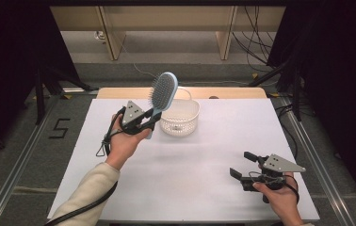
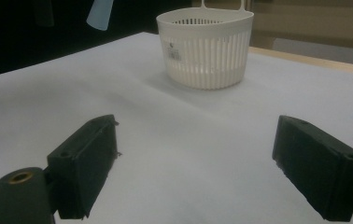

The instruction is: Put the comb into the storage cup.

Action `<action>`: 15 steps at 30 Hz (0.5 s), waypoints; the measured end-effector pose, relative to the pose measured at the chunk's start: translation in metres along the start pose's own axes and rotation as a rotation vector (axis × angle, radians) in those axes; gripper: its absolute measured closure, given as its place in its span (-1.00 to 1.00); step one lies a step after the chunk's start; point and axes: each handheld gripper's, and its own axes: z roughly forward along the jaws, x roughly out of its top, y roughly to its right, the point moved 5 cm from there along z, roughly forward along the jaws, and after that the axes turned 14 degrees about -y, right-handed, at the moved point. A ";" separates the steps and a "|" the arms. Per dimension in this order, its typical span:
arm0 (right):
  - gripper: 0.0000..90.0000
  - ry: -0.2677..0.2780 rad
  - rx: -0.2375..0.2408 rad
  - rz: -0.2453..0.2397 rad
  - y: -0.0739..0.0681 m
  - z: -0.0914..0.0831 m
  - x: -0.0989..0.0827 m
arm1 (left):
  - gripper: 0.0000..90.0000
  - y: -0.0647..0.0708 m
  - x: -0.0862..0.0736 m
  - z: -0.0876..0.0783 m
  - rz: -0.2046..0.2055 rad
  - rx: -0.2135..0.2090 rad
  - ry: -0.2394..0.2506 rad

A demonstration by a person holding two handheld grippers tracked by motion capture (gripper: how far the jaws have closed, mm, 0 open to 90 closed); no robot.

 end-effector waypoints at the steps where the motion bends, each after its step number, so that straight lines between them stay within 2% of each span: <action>1: -0.67 0.000 0.001 0.000 0.000 0.000 0.000 | 0.55 0.000 0.000 0.000 0.000 0.001 0.000; 15: -0.67 0.002 0.001 0.002 0.000 0.000 0.000 | 0.55 0.000 0.005 0.003 -0.007 0.000 0.006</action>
